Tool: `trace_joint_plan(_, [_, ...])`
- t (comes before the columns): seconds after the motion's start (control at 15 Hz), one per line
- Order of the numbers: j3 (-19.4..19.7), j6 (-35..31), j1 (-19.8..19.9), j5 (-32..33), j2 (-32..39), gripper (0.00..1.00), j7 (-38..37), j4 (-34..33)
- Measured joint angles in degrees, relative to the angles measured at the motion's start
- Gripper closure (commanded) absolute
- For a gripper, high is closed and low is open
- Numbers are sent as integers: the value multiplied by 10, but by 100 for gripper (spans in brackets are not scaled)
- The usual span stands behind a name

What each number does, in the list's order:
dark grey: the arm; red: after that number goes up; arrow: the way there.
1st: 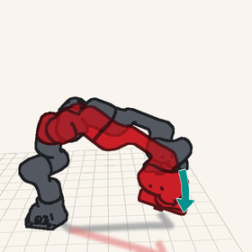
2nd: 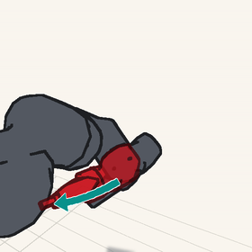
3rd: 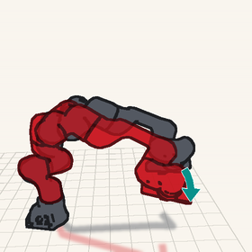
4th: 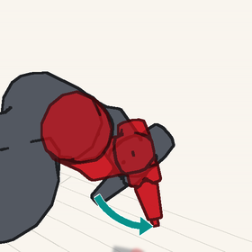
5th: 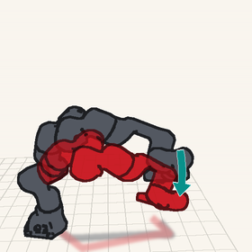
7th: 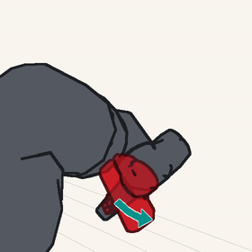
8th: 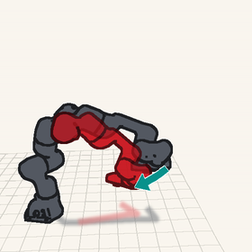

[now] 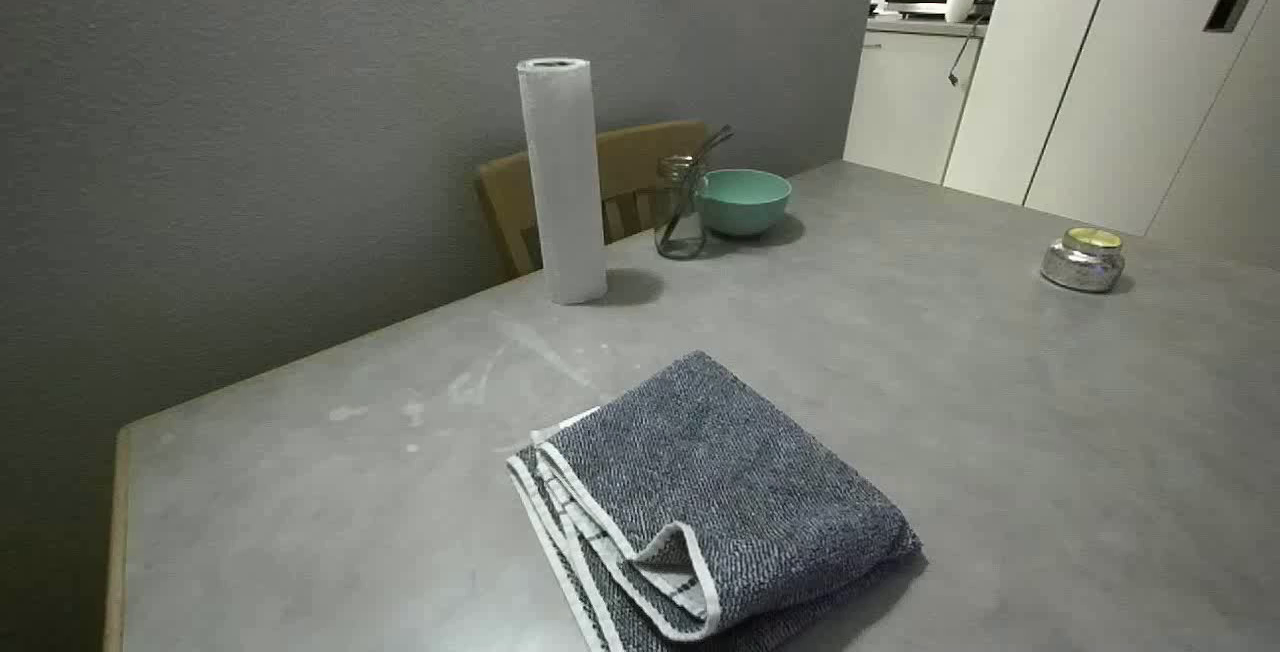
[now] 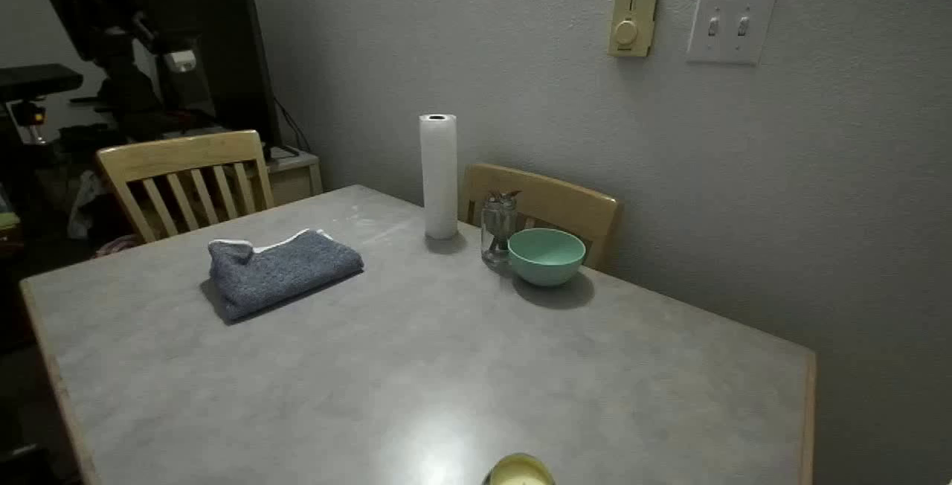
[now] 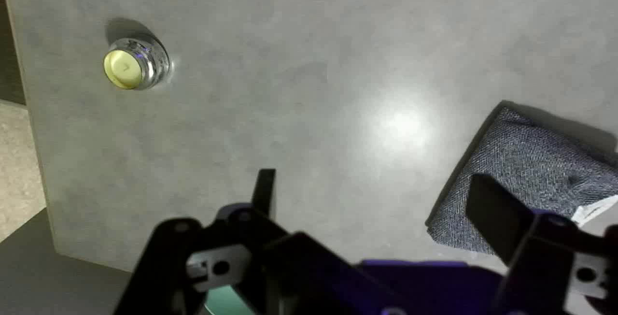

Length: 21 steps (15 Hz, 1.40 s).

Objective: Unfold and then fold the towel

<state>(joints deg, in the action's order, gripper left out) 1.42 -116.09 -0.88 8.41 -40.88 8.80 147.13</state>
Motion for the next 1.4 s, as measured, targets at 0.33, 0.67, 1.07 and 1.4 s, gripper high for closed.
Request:
trace_joint_plan(0.33, [0,0,0,0,0,0,0,0])
trace_joint_plan(0.67, [0,0,0,0,0,0,0,0])
trace_joint_plan(1.07, [-2,0,0,4,0,0,0,-2])
trace_joint_plan(1.4, [-3,-17,-19,3,51,0,14,-25])
